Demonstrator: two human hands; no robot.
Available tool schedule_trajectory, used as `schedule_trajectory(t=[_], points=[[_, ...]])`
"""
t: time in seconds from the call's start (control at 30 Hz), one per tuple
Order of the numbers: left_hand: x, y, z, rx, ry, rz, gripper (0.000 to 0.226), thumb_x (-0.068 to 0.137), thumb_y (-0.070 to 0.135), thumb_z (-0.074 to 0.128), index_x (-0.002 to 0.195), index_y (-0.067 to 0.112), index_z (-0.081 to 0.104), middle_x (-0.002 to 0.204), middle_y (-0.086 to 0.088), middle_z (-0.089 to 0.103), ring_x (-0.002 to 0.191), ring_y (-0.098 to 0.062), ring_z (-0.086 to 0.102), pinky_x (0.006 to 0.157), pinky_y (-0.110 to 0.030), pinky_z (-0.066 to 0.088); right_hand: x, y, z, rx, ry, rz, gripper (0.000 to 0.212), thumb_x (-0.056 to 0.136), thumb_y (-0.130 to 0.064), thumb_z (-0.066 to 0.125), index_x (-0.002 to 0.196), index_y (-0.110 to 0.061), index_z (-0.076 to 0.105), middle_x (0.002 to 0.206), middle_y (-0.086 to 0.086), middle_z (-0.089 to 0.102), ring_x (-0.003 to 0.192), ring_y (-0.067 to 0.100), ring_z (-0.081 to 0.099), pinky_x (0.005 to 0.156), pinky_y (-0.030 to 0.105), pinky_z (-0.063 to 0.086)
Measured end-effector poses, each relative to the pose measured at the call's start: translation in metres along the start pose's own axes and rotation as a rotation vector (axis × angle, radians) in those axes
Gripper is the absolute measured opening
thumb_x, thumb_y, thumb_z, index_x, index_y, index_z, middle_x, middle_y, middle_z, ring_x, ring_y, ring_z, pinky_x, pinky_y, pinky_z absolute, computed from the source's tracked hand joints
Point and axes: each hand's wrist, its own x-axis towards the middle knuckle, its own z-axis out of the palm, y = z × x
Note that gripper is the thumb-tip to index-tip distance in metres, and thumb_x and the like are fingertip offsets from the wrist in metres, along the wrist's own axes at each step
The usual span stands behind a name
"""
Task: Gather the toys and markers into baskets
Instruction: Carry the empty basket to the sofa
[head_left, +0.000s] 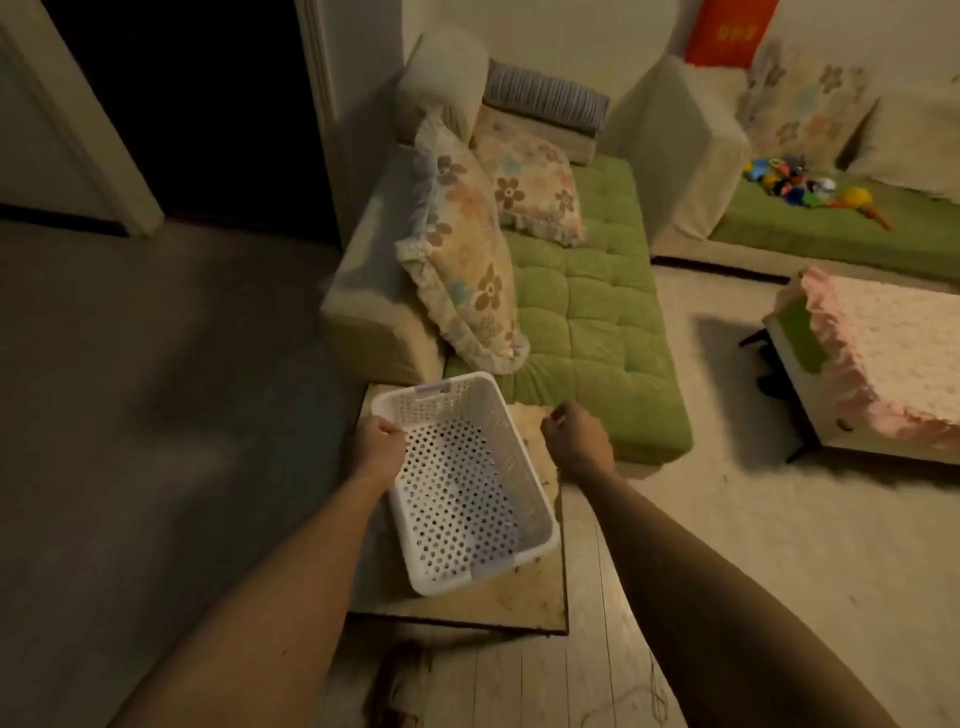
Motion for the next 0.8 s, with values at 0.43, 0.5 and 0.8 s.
schedule_trajectory(t=[0.43,0.5,0.8], points=[[0.132,-0.11,0.1,0.146,-0.084,-0.339,0.027,0.09,0.017,0.049,0.114,0.005,0.052,0.112,-0.018,0.063,0.094,-0.036,0.063,0.078,-0.048,0.057,0.07,0.086,0.129,-0.035,-0.388,0.322,0.034,0.098,-0.029,0.049,0.125,-0.008,0.052,0.119,0.012,0.062,0.106,0.027,0.061,0.091,0.041,0.052],[0.138,-0.113,0.101,0.199,-0.087,-0.329,0.025,0.091,0.013,0.045,0.112,0.004,0.053,0.11,-0.019,0.063,0.094,-0.037,0.064,0.078,-0.048,0.057,0.068,0.085,0.136,-0.066,-0.347,0.314,0.023,0.096,-0.02,0.052,0.117,-0.009,0.056,0.111,0.01,0.063,0.1,0.024,0.062,0.089,0.039,0.054],[0.131,-0.087,0.086,0.239,-0.157,-0.264,0.024,0.091,0.011,0.046,0.112,0.007,0.057,0.111,-0.015,0.063,0.093,-0.034,0.063,0.065,-0.034,0.054,0.057,0.074,0.115,-0.051,-0.262,0.338,0.02,0.095,-0.017,0.054,0.113,-0.01,0.06,0.107,0.009,0.065,0.095,0.022,0.064,0.082,0.033,0.054]])
